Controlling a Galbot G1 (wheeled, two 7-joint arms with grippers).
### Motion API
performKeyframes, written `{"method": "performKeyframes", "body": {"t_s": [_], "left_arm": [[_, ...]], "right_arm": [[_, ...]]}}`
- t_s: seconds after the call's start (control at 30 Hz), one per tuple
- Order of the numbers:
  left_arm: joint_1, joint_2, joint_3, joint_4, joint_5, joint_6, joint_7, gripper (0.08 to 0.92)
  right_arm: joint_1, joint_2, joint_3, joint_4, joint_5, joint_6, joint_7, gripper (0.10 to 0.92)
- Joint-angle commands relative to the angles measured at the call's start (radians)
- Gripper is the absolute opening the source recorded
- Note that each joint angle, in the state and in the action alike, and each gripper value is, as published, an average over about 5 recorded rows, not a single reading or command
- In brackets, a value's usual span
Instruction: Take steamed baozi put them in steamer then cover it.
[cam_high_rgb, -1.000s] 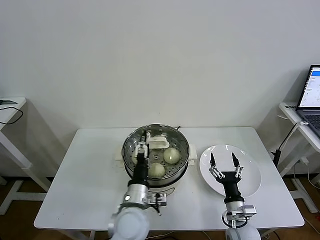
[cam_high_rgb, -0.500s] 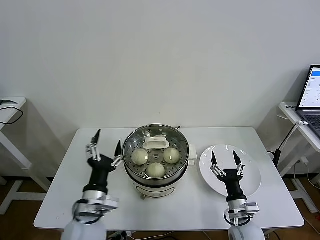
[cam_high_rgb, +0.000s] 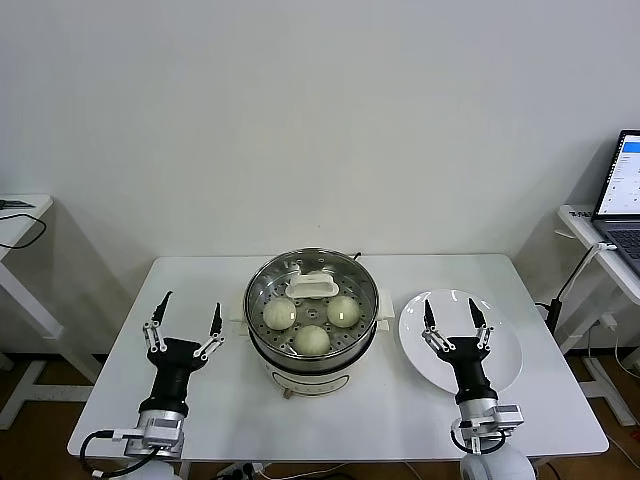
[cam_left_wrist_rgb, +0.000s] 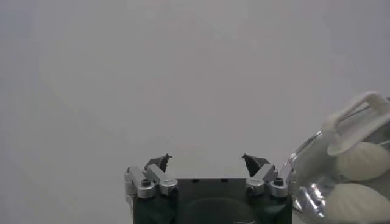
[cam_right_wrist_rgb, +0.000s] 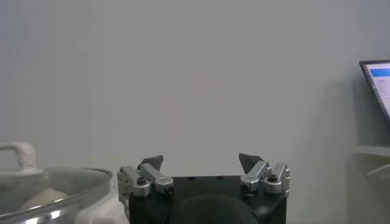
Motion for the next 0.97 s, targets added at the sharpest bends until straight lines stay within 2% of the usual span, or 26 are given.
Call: {"method": "performKeyframes", "body": {"t_s": [0.03, 0.97], "left_arm": [[0.045, -0.021, -0.052, 0.021, -0.13, -0.087, 0.004, 0.823], [0.04, 0.005, -0.044, 0.017, -0.13, -0.061, 0.023, 0.823]], "right_arm": [[-0.005, 0.001, 0.002, 0.016, -0.016, -0.014, 0.005, 0.823], [-0.011, -0.005, 0.012, 0.046, -0.032, -0.095, 0.013, 0.823]]}}
